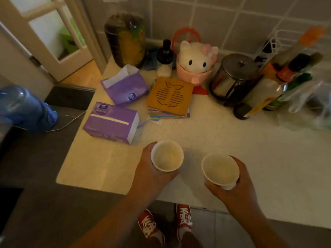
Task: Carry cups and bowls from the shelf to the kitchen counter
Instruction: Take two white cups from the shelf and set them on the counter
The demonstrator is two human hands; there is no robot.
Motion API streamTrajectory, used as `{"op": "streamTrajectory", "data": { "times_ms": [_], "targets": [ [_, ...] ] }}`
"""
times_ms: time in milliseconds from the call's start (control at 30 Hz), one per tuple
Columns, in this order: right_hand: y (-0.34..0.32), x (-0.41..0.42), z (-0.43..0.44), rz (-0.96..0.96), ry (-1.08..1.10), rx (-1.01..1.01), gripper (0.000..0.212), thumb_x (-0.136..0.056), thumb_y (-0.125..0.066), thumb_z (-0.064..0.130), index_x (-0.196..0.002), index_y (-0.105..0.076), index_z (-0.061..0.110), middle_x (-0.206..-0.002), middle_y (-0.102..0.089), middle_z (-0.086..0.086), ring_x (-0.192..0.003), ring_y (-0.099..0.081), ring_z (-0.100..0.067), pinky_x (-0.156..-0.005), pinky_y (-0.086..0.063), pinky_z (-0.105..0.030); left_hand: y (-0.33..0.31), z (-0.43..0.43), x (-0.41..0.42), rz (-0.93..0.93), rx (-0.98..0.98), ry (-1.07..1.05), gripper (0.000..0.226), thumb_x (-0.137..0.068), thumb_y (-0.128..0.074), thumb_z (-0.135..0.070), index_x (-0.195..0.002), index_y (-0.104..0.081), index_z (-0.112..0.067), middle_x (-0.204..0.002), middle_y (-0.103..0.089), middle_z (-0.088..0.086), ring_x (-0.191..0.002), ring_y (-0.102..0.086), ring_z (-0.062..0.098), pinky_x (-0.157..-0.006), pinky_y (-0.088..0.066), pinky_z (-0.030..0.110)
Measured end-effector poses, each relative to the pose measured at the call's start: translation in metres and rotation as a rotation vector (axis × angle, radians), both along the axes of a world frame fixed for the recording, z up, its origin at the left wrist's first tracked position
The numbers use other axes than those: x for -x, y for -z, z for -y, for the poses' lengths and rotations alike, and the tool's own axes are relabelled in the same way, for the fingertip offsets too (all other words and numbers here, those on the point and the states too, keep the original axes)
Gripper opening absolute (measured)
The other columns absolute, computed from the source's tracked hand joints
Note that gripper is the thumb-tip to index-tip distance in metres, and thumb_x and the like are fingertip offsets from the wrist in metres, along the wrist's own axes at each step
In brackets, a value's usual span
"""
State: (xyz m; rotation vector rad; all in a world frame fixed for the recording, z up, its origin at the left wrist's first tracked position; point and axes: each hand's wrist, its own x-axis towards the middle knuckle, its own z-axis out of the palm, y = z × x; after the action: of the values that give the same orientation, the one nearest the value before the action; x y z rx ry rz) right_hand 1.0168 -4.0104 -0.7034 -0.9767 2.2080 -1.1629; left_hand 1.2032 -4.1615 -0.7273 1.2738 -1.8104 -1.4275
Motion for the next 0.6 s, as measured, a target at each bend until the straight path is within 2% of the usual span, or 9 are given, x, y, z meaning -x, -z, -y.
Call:
{"op": "streamTrajectory", "data": {
  "times_ms": [67, 133, 233, 300, 400, 500, 600],
  "targets": [
    [0.007, 0.009, 0.004, 0.007, 0.04, 0.006, 0.093, -0.047, -0.09, 0.043, -0.126, -0.039, 0.046, -0.113, -0.049, 0.038, -0.102, -0.052, 0.017, -0.075, -0.04, -0.007, 0.006, 0.01, 0.017, 0.011, 0.03, -0.002, 0.089, -0.055, -0.083, -0.056, -0.132, -0.04, -0.044, -0.128, -0.052, -0.025, -0.117, -0.049, -0.009, -0.084, -0.037, 0.008],
    [0.01, 0.018, 0.009, 0.007, 0.042, 0.009, 0.094, -0.047, -0.091, 0.041, -0.125, -0.039, 0.048, -0.111, -0.047, 0.043, -0.102, -0.048, 0.026, -0.074, -0.039, -0.006, 0.011, 0.017, 0.031, 0.013, 0.064, -0.006, 0.085, -0.059, -0.086, -0.049, -0.131, -0.041, -0.045, -0.125, -0.053, -0.028, -0.116, -0.049, -0.01, -0.085, -0.039, 0.01],
    [0.012, 0.03, 0.018, 0.026, 0.027, -0.002, 0.095, -0.045, -0.086, 0.053, -0.125, -0.037, 0.05, -0.111, -0.047, 0.047, -0.102, -0.047, 0.026, -0.074, -0.039, -0.005, 0.016, 0.024, 0.047, 0.032, 0.104, -0.035, 0.085, -0.059, -0.088, -0.044, -0.129, -0.041, -0.046, -0.121, -0.05, -0.037, -0.114, -0.048, -0.016, -0.085, -0.038, 0.008],
    [0.011, 0.038, 0.023, 0.024, 0.017, -0.007, 0.095, -0.042, -0.078, 0.062, -0.126, -0.036, 0.049, -0.111, -0.045, 0.051, -0.103, -0.047, 0.026, -0.075, -0.039, -0.005, 0.017, 0.027, 0.055, 0.042, 0.128, -0.045, 0.086, -0.059, -0.088, -0.046, -0.13, -0.041, -0.046, -0.124, -0.052, -0.033, -0.115, -0.049, -0.013, -0.087, -0.039, 0.009],
    [0.01, 0.052, 0.03, 0.027, 0.007, -0.013, 0.095, -0.042, -0.075, 0.067, -0.126, -0.034, 0.051, -0.111, -0.042, 0.055, -0.105, -0.045, 0.027, -0.077, -0.038, -0.007, 0.019, 0.03, 0.066, 0.049, 0.128, -0.079, 0.088, -0.056, -0.087, -0.05, -0.13, -0.041, -0.047, -0.127, -0.053, -0.027, -0.117, -0.048, -0.009, -0.09, -0.04, 0.015],
    [0.01, 0.065, 0.035, 0.015, -0.008, -0.019, 0.094, -0.043, -0.076, 0.064, -0.126, -0.033, 0.052, -0.111, -0.041, 0.056, -0.104, -0.044, 0.029, -0.075, -0.036, -0.006, 0.022, 0.033, 0.074, 0.069, 0.111, -0.101, 0.089, -0.052, -0.087, -0.051, -0.123, -0.034, -0.063, -0.122, -0.046, -0.042, -0.117, -0.044, -0.016, -0.089, -0.04, 0.017],
    [0.012, 0.074, 0.039, 0.017, -0.012, -0.017, 0.093, -0.044, -0.077, 0.062, -0.126, -0.034, 0.052, -0.111, -0.043, 0.053, -0.103, -0.046, 0.027, -0.075, -0.038, -0.006, 0.023, 0.036, 0.079, 0.088, 0.107, -0.108, 0.091, -0.049, -0.087, -0.053, -0.12, -0.031, -0.067, -0.117, -0.04, -0.052, -0.111, -0.043, -0.023, -0.085, -0.039, 0.015]
  ]
}}
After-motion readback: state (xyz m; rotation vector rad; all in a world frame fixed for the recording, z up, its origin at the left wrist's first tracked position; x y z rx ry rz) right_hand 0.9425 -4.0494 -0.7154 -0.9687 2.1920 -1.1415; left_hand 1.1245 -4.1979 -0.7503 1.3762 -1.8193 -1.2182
